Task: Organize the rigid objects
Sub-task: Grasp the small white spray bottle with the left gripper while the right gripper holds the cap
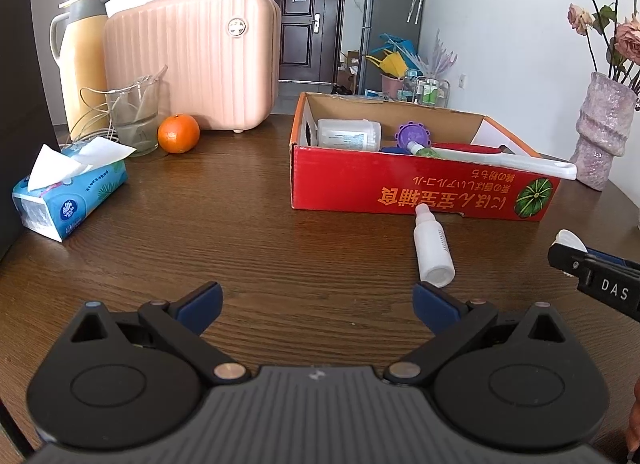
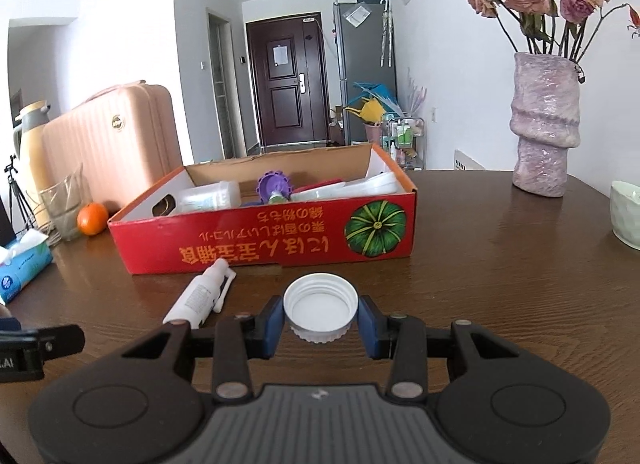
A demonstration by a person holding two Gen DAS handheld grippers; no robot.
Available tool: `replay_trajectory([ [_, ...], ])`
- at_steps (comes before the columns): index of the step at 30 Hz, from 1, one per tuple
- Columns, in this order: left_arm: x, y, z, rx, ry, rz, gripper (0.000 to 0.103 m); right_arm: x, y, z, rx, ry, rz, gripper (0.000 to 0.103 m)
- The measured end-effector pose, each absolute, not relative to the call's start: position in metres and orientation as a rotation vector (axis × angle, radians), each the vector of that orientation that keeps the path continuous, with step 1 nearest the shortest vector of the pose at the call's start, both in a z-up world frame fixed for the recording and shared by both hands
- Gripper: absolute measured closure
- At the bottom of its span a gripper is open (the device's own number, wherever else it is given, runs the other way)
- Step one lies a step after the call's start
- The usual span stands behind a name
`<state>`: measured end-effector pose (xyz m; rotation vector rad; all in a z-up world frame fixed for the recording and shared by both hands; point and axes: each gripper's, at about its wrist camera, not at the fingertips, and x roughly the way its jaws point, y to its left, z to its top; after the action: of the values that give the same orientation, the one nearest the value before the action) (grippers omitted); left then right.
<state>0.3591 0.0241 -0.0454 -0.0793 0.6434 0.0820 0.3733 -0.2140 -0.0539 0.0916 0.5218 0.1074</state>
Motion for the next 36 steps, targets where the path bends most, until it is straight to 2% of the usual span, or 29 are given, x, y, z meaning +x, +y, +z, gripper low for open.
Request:
replay_trajectory([
  [11, 0.373, 0.017, -0.049, -0.082, 0.673, 0.074, 0.0, 0.373, -0.223, -0.05, 0.108, 0.502, 0.089, 0.064],
  [36, 0.443, -0.053, -0.061, -0.058, 0.663, 0.058, 0.0, 0.383, -0.263, -0.05, 0.116, 0.494, 0.029, 0.064],
])
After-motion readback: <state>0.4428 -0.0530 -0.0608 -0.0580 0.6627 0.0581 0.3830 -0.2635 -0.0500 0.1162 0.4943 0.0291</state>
